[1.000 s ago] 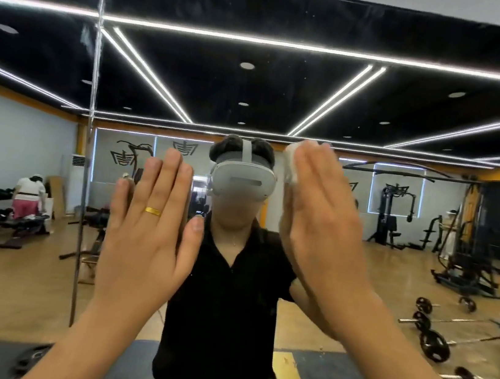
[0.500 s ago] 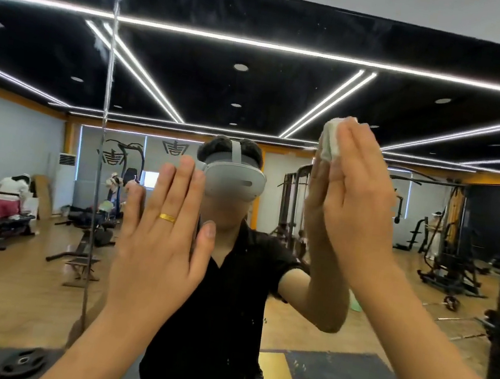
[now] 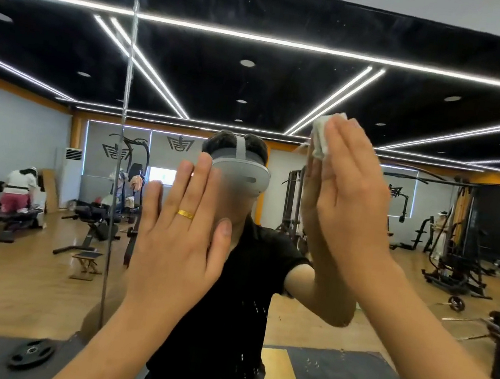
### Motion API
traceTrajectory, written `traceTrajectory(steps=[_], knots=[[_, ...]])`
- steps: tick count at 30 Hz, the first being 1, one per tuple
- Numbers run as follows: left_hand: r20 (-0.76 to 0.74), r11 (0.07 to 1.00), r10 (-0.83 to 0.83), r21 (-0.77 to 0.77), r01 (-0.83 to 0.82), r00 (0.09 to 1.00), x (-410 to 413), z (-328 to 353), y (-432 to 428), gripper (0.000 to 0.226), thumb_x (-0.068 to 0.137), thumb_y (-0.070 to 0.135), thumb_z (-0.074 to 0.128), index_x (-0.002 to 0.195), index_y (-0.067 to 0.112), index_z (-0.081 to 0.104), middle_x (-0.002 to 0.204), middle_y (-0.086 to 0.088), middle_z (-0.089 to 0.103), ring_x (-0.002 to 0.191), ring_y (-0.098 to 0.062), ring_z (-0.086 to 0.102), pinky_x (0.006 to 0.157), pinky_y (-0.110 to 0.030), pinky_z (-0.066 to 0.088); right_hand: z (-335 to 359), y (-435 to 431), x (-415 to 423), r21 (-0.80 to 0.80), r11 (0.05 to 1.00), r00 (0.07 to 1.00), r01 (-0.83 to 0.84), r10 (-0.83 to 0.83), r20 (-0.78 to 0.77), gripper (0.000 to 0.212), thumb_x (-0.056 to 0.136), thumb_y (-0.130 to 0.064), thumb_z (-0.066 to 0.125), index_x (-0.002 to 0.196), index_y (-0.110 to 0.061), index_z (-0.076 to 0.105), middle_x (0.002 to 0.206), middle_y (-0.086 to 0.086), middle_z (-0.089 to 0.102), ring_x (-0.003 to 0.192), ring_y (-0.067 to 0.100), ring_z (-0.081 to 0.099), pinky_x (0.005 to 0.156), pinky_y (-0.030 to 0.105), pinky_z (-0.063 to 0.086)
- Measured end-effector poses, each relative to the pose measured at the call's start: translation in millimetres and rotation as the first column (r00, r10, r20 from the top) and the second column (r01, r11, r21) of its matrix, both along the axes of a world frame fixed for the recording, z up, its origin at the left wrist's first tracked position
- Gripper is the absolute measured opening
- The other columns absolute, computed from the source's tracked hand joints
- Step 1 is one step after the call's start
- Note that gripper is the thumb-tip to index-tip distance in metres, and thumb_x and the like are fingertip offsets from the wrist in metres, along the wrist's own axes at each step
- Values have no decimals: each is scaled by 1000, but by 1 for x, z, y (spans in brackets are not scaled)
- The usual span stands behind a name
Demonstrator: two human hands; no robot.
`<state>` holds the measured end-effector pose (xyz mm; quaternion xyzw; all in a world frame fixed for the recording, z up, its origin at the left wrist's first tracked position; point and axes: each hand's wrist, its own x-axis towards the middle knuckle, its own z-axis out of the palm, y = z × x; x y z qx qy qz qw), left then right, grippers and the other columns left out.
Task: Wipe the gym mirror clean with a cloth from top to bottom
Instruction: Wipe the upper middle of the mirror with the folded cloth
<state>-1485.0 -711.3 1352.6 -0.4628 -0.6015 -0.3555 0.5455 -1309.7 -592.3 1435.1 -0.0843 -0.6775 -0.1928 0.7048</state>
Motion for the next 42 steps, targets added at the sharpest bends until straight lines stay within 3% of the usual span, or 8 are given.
traceTrajectory(steps=[5,13,19,22,29,32,36,42], knots=[[-3,1000,-30,-4,30,1000,2,2,-3,65,105,34,35,163,9,20,172,-6,9,159,-20,4,129,-48,2,-60,-22,-45,86,994,968,-63,40,246,46,101,2,52,147,1,51,154,18,49,150,31,39,120,49,37],[-21,991,-135,-4,135,991,-13,-2,-35,66,102,30,42,161,7,24,171,-8,18,159,-21,10,128,-53,8,-61,-17,-40,142,990,941,-11,-38,337,61,93,10,66,150,0,48,158,16,44,152,31,33,119,51,38],[-50,998,-25,-50,23,998,-28,-8,-29,67,103,34,40,162,8,22,171,-7,14,159,-22,10,129,-50,7,1,-16,-28,-10,1000,998,20,-20,58,46,104,2,49,150,0,46,155,17,47,152,18,24,128,23,12],[-53,999,-19,-38,17,998,-28,-8,-28,67,103,34,40,162,8,22,171,-8,14,159,-22,10,129,-51,8,4,-23,-39,-74,997,997,-23,18,-71,44,104,1,48,149,1,48,154,18,48,150,26,35,127,30,21],[-58,999,-2,-37,0,998,-29,-9,-27,68,103,35,41,162,8,21,172,-7,13,159,-22,10,129,-49,5,-41,-31,-47,162,987,939,6,-61,339,56,96,7,59,150,-1,49,157,15,47,151,27,36,121,46,36],[-52,999,-7,-40,5,999,-30,-9,-27,69,102,34,43,162,8,21,172,-7,13,159,-22,10,129,-49,6,-6,-12,-14,41,998,995,45,-48,90,44,100,7,50,144,0,52,148,21,52,145,7,32,122,19,26],[-53,1000,1,-31,-2,999,-30,-9,-25,69,102,35,42,162,7,23,171,-8,15,159,-22,11,129,-51,8,4,-7,-8,-111,993,995,50,-59,-79,44,107,-3,46,150,-2,46,157,16,45,150,15,30,125,31,29],[-44,999,-3,-43,1,999,-29,-9,-27,70,102,33,47,162,8,21,172,-7,12,159,-21,8,129,-51,7,-46,-34,-59,103,994,947,-45,9,322,61,93,9,67,150,-1,48,158,15,45,152,29,34,121,49,36]])
